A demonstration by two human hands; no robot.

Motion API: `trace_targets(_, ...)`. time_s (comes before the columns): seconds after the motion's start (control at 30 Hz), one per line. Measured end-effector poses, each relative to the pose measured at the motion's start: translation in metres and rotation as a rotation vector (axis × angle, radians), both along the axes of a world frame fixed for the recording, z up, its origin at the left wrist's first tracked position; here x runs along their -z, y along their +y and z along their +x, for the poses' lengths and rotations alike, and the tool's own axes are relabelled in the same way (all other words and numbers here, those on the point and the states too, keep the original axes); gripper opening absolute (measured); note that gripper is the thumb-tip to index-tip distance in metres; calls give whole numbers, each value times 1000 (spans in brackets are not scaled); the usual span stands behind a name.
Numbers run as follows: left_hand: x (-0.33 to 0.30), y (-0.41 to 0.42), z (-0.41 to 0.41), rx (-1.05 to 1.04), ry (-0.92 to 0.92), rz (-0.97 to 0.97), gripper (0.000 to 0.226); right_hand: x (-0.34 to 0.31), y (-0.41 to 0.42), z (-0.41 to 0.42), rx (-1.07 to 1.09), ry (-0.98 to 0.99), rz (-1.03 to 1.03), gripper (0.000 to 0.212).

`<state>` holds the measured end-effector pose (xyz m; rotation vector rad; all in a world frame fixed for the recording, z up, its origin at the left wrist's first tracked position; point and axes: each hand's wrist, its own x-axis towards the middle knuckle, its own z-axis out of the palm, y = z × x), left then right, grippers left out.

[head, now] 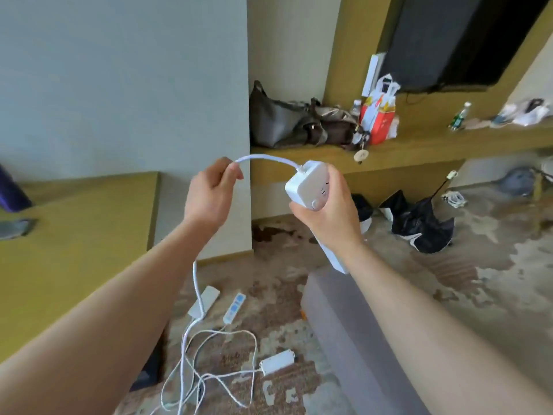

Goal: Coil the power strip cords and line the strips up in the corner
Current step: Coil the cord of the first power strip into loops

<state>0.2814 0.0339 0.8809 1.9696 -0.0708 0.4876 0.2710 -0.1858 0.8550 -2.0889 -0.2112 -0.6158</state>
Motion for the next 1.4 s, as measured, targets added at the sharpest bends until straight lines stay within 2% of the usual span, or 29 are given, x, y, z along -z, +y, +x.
trace_targets(0.13, -6, -7, 34, 13, 40, 20, 25, -22, -21, 43, -64, 24, -91, 59)
trace_targets(0.37, 45, -18, 77, -159, 268, 83, 28, 21, -47, 144, -329, 151, -250, 57)
trace_targets(0.5, 65, -12, 90, -226, 400, -11, 24, 24, -39, 197, -467, 188, -358, 50)
trace_targets(0.63, 96, 8, 106, -267, 417, -211, 26, 35, -15, 247, -519, 230, -417, 51)
trace_targets(0.83, 144, 39, 161, -316, 491, -279, 30, 62, 19, 316, -538, 254, -582, 57)
trace_targets(1.07, 139, 76, 211, -504, 498, -224, 28, 67, 63, 371, -629, 252, -669, 65)
trace_targets(1.2, 141, 87, 240, -551, 497, -150, 30, 67, 80, 404, -669, 199, -713, 63)
trace_targets(1.33, 153, 87, 270, -580, 576, -38, 32, 81, 86, 446, -734, 159, -755, 55)
trace_targets(1.4, 158, 88, 291, -601, 607, -9, 34, 92, 90, 471, -771, 139, -752, 57)
